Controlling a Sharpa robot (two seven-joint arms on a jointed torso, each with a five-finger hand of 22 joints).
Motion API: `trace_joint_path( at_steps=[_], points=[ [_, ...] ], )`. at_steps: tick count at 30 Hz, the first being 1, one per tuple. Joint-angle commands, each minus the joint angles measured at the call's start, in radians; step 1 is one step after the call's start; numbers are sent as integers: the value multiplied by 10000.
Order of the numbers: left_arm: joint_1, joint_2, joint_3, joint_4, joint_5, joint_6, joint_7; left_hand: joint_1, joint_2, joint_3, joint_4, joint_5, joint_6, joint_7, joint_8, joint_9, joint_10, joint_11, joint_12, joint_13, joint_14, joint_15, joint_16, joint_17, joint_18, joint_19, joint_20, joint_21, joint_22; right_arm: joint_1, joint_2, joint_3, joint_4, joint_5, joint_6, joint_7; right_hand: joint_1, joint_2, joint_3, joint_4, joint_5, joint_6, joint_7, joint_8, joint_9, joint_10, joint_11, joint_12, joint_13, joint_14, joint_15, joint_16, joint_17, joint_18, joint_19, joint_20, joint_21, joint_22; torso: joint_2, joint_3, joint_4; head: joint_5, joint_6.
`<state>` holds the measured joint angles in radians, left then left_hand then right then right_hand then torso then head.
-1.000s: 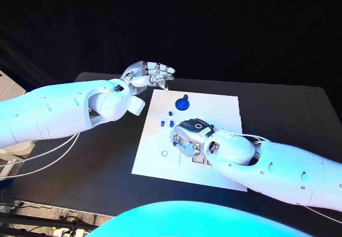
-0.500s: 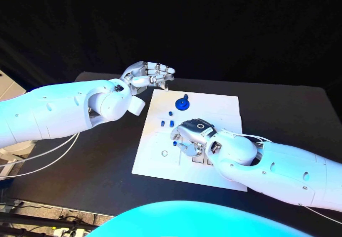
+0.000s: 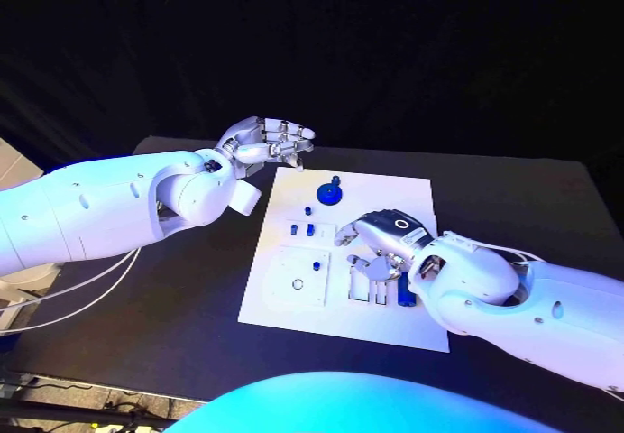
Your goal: Assemble the parts on the task board
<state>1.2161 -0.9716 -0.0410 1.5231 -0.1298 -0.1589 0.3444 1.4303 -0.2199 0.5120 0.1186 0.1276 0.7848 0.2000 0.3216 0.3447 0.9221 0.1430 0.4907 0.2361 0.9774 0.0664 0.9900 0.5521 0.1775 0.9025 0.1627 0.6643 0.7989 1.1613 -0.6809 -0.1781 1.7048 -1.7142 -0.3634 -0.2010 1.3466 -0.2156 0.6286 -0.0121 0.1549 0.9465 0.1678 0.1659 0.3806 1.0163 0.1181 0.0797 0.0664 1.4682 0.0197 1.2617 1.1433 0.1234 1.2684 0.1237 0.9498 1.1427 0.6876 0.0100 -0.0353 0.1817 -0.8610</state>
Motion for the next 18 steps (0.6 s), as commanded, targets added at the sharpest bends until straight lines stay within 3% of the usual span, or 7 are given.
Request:
trace_joint_path(
  at_steps=[1, 6, 8, 18],
  points=[
    [5, 1, 8, 23, 52, 211, 39, 43, 40, -46, -6, 17, -89, 155, 25, -10, -73, 14, -3, -13, -15, 67, -33, -10, 41, 47, 38, -63, -14, 289, -492, 52, 265, 666, 308, 424, -126, -114, -155, 60, 67, -45, -5, -63, -5, 66, -28, 78, 5, 167, 53, 9, -13, 75, 110, 0, 25, 16, -12, -13, -29, -60, 68],
    [4, 3, 7, 15, 52, 225, 44, 40, 35, -53, -4, 16, -92, 154, 30, -10, -75, 14, 0, -14, -18, 68, -36, -10, 41, 46, 40, -69, -18, 637, -1101, 92, 255, 902, 776, 659, -258, -243, -541, 171, 204, -79, -59, -93, -2, -50, -50, 133, -6, 159, 42, 40, -55, 72, 126, -2, -32, -2, -43, -18, -52, -108, 111],
    [3, 14, 7, 9, 52, 239, 47, 40, 35, -53, -4, 16, -92, 154, 30, -10, -75, 14, 0, -14, -18, 68, -36, -10, 41, 46, 40, -69, -18, 724, -1231, 101, 40, 1096, 902, 741, -246, -228, -621, 193, 222, -24, -65, -67, 11, -79, -55, 147, -5, 157, 40, 47, -66, 71, 132, -4, -45, -6, -60, -15, -70, -118, 117],
    [1, 46, 5, -2, 52, 302, 64, 34, 31, -62, 1, 15, -95, 153, 34, -10, -79, 15, 3, -15, -22, 70, -39, -10, 41, 45, 42, -75, -22, 744, -1073, 95, -692, 1223, 1010, 799, -143, -243, -919, 214, 196, -193, -119, -174, -26, -214, -41, 196, -4, 158, 49, 98, -75, 72, 147, 0, -118, -38, -58, -7, -66, -138, 154]
  ],
)
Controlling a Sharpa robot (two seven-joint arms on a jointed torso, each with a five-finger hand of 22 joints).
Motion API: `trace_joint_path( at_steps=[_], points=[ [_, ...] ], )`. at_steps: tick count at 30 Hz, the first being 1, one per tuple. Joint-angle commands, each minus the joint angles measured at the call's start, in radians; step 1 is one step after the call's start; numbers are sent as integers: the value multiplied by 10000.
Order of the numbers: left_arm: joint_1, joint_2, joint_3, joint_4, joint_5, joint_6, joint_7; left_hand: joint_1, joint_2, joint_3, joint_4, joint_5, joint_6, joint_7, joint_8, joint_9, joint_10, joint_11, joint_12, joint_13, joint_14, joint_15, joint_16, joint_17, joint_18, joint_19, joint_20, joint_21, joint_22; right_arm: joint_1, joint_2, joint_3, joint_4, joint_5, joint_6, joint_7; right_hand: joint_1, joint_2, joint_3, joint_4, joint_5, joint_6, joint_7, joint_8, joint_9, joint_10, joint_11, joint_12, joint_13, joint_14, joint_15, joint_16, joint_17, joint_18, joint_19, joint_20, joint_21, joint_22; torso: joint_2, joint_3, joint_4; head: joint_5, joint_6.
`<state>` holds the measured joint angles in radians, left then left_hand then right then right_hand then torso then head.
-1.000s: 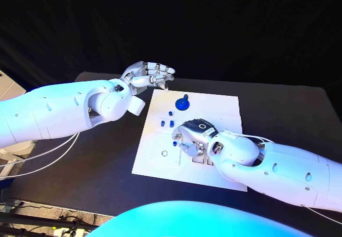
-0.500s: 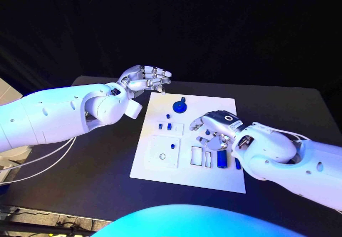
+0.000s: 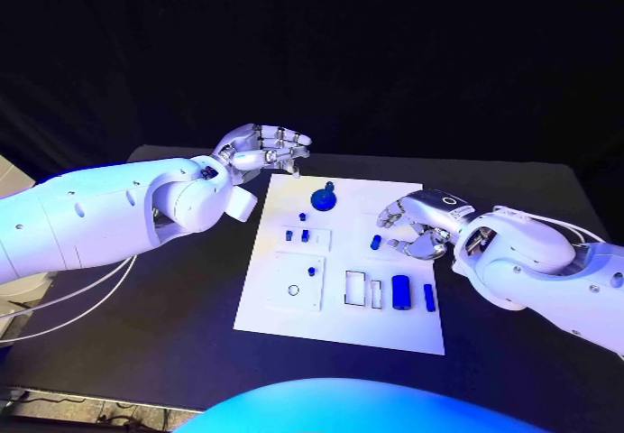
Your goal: Assemble the parts on the task board
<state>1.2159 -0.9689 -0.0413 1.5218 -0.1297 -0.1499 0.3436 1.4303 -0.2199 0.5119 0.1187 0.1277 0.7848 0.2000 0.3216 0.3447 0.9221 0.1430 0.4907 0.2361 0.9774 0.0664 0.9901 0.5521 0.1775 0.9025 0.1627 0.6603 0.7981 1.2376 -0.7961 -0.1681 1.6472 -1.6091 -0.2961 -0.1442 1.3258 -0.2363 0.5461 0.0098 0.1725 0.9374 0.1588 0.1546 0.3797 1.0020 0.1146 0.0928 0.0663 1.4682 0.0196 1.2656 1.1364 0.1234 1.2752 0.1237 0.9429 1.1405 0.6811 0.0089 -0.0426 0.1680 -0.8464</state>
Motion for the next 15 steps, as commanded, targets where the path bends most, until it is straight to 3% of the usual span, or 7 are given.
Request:
trace_joint_path(
  at_steps=[1, 15],
  points=[
    [3, 19, 8, 10, 51, 214, 72, 34, 31, -61, 0, 15, -95, 153, 34, -10, -79, 15, 3, -16, -22, 70, -39, -10, 41, 45, 42, -35, -14, -25, 111, -7, -164, 167, 347, 228, 65, -35, -93, -5, 20, -102, -29, -62, -17, -71, -6, 65, -3, 158, 50, 60, -5, 71, 79, 0, -49, -16, 8, 3, 12, 2, 10],
    [3, 10, 8, 5, 51, 224, 67, 34, 31, -61, 0, 15, -95, 153, 34, -10, -79, 15, 3, -16, -22, 70, -39, -10, 41, 45, 42, -35, -14, -127, 582, -38, -636, 200, 649, 215, 164, 173, -200, 131, 25, 33, -40, -24, -1, 313, -83, 417, 39, 154, -7, 122, -35, 43, 212, -36, 58, 85, 12, -7, 10, 36, -45]
  ],
)
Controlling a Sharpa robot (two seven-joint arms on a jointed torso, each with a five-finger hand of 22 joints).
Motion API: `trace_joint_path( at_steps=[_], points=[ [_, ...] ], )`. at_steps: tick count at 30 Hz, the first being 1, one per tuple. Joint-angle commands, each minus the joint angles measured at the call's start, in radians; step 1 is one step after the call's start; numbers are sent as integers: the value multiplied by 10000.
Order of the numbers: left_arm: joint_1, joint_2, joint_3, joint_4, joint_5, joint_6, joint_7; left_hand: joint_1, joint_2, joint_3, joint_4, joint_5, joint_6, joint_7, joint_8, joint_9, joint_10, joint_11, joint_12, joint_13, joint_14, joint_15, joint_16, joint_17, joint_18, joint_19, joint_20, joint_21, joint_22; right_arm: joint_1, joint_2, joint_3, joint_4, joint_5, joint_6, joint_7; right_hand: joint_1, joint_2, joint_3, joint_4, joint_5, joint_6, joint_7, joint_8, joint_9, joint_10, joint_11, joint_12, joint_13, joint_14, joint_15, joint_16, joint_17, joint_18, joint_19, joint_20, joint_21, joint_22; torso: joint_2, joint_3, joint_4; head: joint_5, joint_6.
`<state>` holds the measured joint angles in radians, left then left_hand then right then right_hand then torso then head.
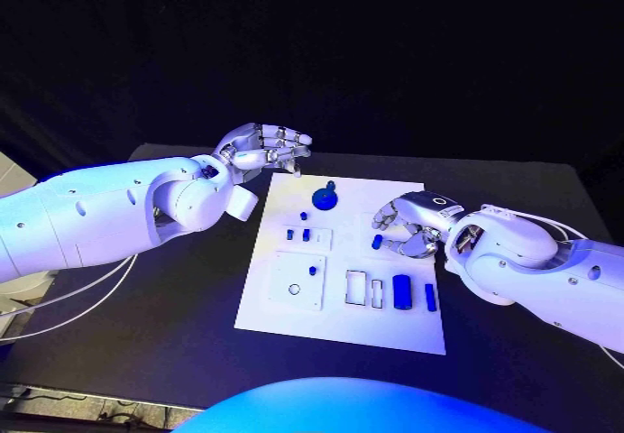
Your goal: Assemble the parts on the task board
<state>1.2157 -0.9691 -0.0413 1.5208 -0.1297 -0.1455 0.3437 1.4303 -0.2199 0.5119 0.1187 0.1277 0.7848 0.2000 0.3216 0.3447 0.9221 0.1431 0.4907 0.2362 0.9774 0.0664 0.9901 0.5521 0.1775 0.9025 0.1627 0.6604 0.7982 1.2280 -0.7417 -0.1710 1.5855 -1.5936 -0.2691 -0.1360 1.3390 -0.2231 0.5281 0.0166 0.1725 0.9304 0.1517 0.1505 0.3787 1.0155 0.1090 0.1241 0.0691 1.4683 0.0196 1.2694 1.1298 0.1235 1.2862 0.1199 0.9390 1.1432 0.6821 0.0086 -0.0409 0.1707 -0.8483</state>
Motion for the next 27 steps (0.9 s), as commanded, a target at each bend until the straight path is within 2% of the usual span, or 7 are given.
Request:
trace_joint_path(
  at_steps=[1, 18, 27],
  points=[
    [4, 11, 8, 15, 51, 182, 66, 35, 31, -61, 0, 15, -96, 153, 34, -10, -80, 15, 3, -17, -22, 70, -39, -10, 41, 45, 42, -36, -15, -48, 57, -11, -28, 65, 413, 142, 16, 60, -15, 97, 30, 126, 42, 23, 12, 257, -43, 153, 13, 169, -17, 131, 79, 29, 143, -9, 164, 106, 1, -3, -8, 14, -29],
    [5, -4, 8, 28, 51, 207, 45, 28, 36, -76, 13, 16, -101, 149, 51, -9, -84, 13, 16, -19, -30, 72, -47, -9, 42, 43, 47, -57, -27, -125, 318, -34, -263, 36, 577, 114, 10, 217, 227, 321, 54, 607, -6, 241, 111, 839, -143, 350, -12, 250, -97, 423, 312, -55, 398, -86, 556, 421, -6, 2, -6, 40, -75],
    [5, -10, 8, 34, 51, 220, 26, 28, 36, -76, 13, 16, -101, 149, 51, -9, -84, 13, 16, -19, -30, 72, -47, -9, 42, 43, 47, -57, -27, -170, 463, -46, -314, -39, 255, -100, -116, 292, 252, 523, -70, 814, -44, 370, 182, 1027, -185, 367, -9, 253, -126, 491, 337, -66, 432, -113, 585, 472, -9, -2, -13, 45, -92]
  ],
)
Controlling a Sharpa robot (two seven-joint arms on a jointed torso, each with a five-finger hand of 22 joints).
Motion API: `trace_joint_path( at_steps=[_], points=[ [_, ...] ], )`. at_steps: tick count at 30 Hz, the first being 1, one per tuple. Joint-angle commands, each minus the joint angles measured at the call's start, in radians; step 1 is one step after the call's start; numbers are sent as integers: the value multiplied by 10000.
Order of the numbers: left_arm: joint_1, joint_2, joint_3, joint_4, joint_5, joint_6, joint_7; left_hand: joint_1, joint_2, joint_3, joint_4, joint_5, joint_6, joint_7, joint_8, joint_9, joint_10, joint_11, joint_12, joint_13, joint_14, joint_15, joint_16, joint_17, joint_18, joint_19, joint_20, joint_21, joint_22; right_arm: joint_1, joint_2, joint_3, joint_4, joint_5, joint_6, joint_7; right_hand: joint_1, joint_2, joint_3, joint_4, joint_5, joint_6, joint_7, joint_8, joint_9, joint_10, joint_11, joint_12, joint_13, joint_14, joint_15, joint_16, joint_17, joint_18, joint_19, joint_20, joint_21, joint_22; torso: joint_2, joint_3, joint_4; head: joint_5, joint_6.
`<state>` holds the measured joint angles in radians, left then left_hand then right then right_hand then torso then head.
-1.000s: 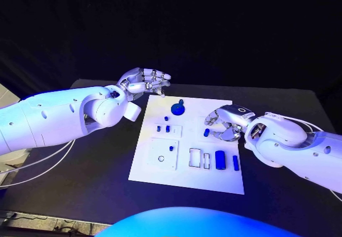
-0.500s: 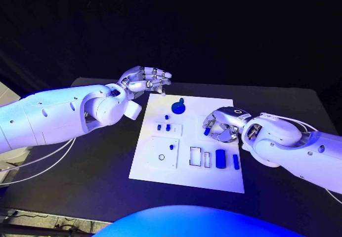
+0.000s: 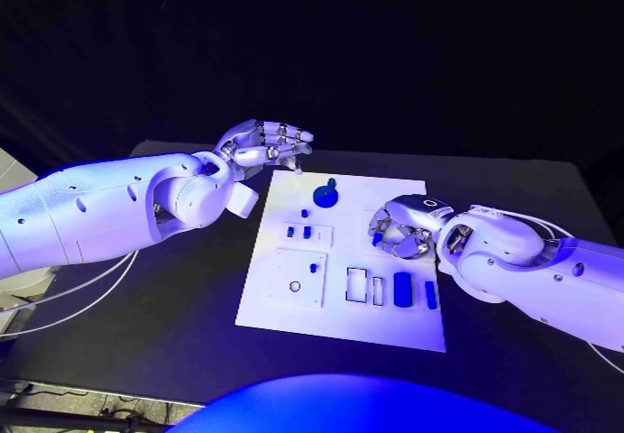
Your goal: Assemble the parts on the task board
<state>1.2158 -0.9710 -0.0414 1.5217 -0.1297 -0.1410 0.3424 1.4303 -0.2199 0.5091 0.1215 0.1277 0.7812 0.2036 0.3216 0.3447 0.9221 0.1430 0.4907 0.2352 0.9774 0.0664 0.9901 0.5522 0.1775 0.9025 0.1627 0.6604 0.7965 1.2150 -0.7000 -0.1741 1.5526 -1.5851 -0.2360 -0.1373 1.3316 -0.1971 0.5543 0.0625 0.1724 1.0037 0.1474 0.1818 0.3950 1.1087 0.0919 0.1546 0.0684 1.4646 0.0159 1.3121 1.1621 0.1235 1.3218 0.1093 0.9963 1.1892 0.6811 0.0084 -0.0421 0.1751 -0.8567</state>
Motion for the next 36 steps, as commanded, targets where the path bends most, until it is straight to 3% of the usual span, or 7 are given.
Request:
trace_joint_path(
  at_steps=[1, 8, 9, 13, 19, 27, 36],
  points=[
    [5, 9, 8, 25, 50, 175, 38, 28, 37, -47, -15, 16, -65, 113, 51, -9, -84, 13, 16, -9, -30, 72, -47, -9, 42, 43, 47, -57, -10, -44, 58, -15, 13, -141, -139, -129, -39, 49, -4, 86, -104, 141, -21, 100, 40, 140, -30, 72, 3, 289, -101, 72, 14, -67, 83, -13, 17, 23, 1, 0, -1, 1, -7],
    [5, 4, 8, 24, 50, 177, 31, 28, 37, -47, -15, 16, -65, 113, 51, -9, -84, 13, 16, -9, -30, 72, -47, -9, 42, 43, 47, -57, -10, -67, 52, -17, 32, -288, -706, -392, 118, 336, 116, 145, -152, 414, -133, 345, 188, 518, -153, 180, 49, 303, -199, 152, 56, -92, 173, -91, 146, 144, -2, -1, -1, -6, -28],
    [5, 3, 8, 24, 50, 177, 30, 32, 44, -52, -12, 17, -64, 112, 63, -7, -82, 10, 26, -9, -32, 71, -50, -8, 43, 45, 48, -67, -16, -69, 41, -17, 38, -312, -787, -421, 224, 472, 233, 137, -690, 446, -169, 427, 259, 615, -180, 165, 55, 305, -244, 173, 54, -104, 206, -127, 190, 191, -5, -1, -5, -2, -29],
    [5, 2, 8, 21, 50, 176, 28, 38, 53, -57, -8, 18, -63, 110, 79, -5, -79, 8, 40, -10, -35, 69, -54, -6, 45, 47, 49, -80, -24, -72, -28, -17, 93, -390, -1128, -510, 325, 599, 358, 113, -738, 516, -208, 567, 377, 796, -243, 177, 79, 306, -274, 193, 47, -115, 239, -164, 236, 247, -4, -1, 1, -3, -26],
    [5, 6, 8, -9, 50, 175, 29, 38, 53, -57, -8, 18, -63, 110, 79, -5, -79, 8, 40, -10, -35, 69, -54, -6, 45, 47, 49, -80, -24, -31, -261, 19, 414, -400, -1546, -494, 376, 605, 390, 69, -710, 523, -215, 626, 435, 863, -261, 173, 87, 315, -291, 226, 86, -131, 277, -181, 314, 309, -15, -5, 4, 22, -26],
    [5, 38, 8, -56, 51, 186, 31, 38, 53, -57, -8, 18, -63, 110, 79, -5, -79, 8, 40, -10, -35, 69, -54, -6, 45, 47, 49, -80, -24, 173, -532, 136, 1191, -128, -1863, -300, 468, 545, 416, -43, -695, 497, -193, 684, 508, 899, -264, 137, 88, 324, -301, 262, 118, -146, 310, -200, 379, 369, -12, -5, -3, 89, -20],
    [4, 100, 8, -85, 53, 212, 36, 38, 53, -57, -8, 18, -63, 110, 79, -5, -79, 8, 40, -10, -35, 69, -54, -6, 45, 47, 49, -80, -24, 45, 64, 176, 1653, 177, -1848, -67, 540, 513, 449, -136, -663, 437, -151, 695, 547, 902, -245, 94, 86, 320, -294, 265, 99, -138, 289, -206, 326, 353, 0, 2, -11, 210, -42]
  ],
)
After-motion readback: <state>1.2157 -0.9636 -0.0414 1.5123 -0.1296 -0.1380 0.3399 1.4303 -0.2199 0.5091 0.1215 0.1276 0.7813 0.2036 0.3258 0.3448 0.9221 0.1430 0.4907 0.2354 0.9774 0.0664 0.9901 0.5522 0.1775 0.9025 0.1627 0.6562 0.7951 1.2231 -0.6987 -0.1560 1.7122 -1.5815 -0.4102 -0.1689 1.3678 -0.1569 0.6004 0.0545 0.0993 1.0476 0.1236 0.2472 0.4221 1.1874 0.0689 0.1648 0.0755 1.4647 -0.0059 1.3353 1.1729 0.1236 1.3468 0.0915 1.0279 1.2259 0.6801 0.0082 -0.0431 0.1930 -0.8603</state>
